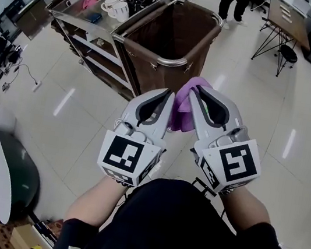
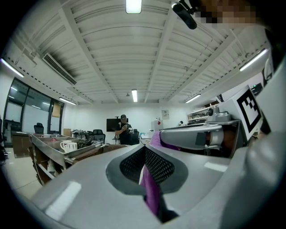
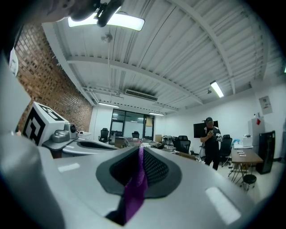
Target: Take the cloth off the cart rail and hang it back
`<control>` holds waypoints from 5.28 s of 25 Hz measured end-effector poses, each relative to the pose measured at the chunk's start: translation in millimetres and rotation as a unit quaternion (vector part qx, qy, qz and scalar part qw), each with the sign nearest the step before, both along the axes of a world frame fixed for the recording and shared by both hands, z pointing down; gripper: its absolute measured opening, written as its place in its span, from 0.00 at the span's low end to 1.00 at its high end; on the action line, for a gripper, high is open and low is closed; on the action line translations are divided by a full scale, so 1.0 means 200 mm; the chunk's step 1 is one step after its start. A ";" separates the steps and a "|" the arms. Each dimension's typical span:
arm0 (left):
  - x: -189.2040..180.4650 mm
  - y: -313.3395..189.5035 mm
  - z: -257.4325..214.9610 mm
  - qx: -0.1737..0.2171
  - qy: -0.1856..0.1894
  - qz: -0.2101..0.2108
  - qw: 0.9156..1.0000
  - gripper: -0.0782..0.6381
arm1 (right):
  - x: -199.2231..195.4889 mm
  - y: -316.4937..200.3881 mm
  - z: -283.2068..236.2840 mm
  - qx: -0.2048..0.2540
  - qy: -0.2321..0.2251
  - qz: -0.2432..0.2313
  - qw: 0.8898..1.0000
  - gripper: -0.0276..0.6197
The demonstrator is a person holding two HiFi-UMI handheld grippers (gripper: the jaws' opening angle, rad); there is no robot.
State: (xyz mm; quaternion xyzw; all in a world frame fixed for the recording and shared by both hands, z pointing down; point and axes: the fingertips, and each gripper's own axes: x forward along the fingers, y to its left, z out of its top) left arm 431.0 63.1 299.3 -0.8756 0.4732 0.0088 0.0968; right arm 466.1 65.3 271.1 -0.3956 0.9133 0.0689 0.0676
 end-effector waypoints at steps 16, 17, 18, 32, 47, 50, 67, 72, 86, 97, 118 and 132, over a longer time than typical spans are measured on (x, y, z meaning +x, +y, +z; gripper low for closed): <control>-0.11 0.01 0.05 -0.009 0.001 -0.059 0.998 0.11 | -0.11 0.03 0.01 0.007 0.001 -0.058 0.998 0.09; -0.12 0.01 0.06 -0.009 0.000 -0.065 0.998 0.11 | -0.12 0.03 0.02 0.008 0.000 -0.064 0.998 0.09; -0.14 0.02 0.07 -0.010 0.000 -0.071 0.997 0.11 | -0.14 0.03 0.03 0.008 -0.001 -0.070 0.998 0.09; -0.66 0.17 0.07 0.007 0.015 -0.148 0.989 0.11 | -0.66 0.17 0.02 0.027 0.016 -0.144 0.989 0.09; -1.68 0.25 0.11 0.024 0.021 -0.200 0.979 0.11 | -1.66 0.21 0.06 0.039 0.019 -0.190 0.981 0.09; -1.87 0.28 0.12 0.021 0.021 -0.210 0.977 0.11 | -1.85 0.21 0.07 0.036 0.019 -0.197 0.980 0.09; -2.76 0.21 0.31 0.000 0.050 -0.299 0.953 0.11 | -2.70 0.07 0.21 0.016 0.037 -0.256 0.966 0.09; -3.01 0.02 0.36 -0.006 0.049 -0.322 0.945 0.11 | -2.94 -0.11 0.24 0.011 0.033 -0.275 0.961 0.09; -3.51 -0.73 0.48 -0.038 0.040 -0.363 0.930 0.11 | -3.42 -0.89 0.33 -0.012 0.044 -0.284 0.958 0.09; -3.75 -1.05 0.76 -0.078 0.024 -0.371 0.925 0.11 | -3.60 -1.20 0.25 -0.011 0.042 -0.270 0.962 0.09; -4.74 -1.25 0.63 -0.086 0.026 -0.286 0.954 0.11 | -4.51 -1.33 0.12 -0.010 0.041 -0.180 0.983 0.09; -5.17 -1.39 0.53 -0.081 0.018 -0.235 0.968 0.11 | -4.95 -1.44 0.11 -0.012 0.037 -0.147 0.988 0.09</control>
